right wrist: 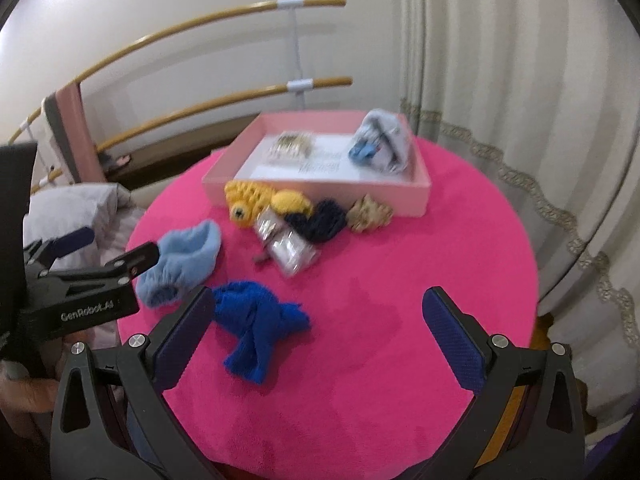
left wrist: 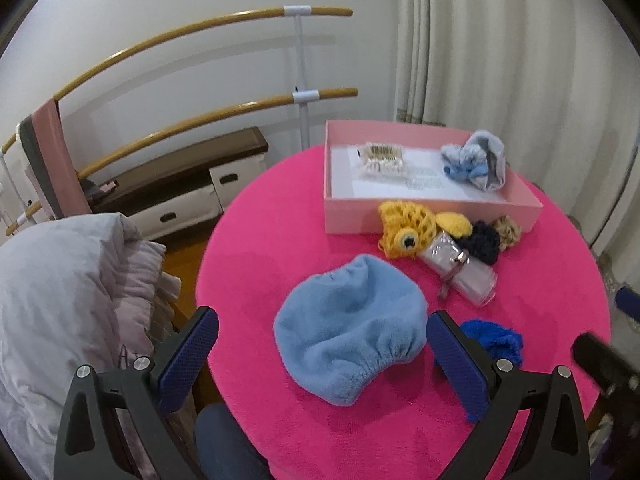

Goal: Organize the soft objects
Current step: 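Grasp the light-blue cap with the left tool while the right tool grasps the dark-blue cloth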

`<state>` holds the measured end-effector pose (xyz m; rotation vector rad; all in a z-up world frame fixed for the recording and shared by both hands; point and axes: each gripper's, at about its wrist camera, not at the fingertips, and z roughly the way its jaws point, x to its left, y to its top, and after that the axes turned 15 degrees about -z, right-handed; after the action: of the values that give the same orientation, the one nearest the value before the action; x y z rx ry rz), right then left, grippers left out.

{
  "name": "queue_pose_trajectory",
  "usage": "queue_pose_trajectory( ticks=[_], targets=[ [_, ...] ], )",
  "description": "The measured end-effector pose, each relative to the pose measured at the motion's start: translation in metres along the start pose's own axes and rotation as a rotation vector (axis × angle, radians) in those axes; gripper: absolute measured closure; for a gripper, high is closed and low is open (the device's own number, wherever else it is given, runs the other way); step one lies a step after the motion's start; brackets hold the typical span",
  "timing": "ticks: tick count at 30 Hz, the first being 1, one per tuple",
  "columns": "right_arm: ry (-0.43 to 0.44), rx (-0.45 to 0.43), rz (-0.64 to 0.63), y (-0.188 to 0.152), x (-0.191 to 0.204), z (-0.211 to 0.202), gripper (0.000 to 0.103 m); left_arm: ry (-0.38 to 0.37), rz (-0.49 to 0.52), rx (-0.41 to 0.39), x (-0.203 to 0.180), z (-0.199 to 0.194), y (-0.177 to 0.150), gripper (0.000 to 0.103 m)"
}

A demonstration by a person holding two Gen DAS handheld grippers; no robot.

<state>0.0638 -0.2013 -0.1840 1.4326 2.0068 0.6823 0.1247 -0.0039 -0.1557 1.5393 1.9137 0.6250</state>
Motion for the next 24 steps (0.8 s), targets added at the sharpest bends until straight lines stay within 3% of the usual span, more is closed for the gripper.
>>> queue_pose_trajectory(
  ticks=[14,18,23,24],
  targets=[
    [0.082,0.084,-0.071,-0.008,0.018,0.051,0.000,-0.004,0.003,0.125,-0.009,0.103,0.007,0.000],
    [0.103,0.106,-0.080,-0.008,0.023,0.070,0.000,-0.029,-0.013,0.167,-0.009,0.126,0.008,0.008],
    [0.151,0.114,-0.046,-0.011,0.021,0.086,0.016,-0.047,-0.007,0.147,-0.008,0.133,0.011,0.021],
    [0.162,0.108,-0.040,-0.011,0.021,0.087,0.026,-0.051,-0.006,0.144,-0.009,0.133,0.011,0.027]
  ],
)
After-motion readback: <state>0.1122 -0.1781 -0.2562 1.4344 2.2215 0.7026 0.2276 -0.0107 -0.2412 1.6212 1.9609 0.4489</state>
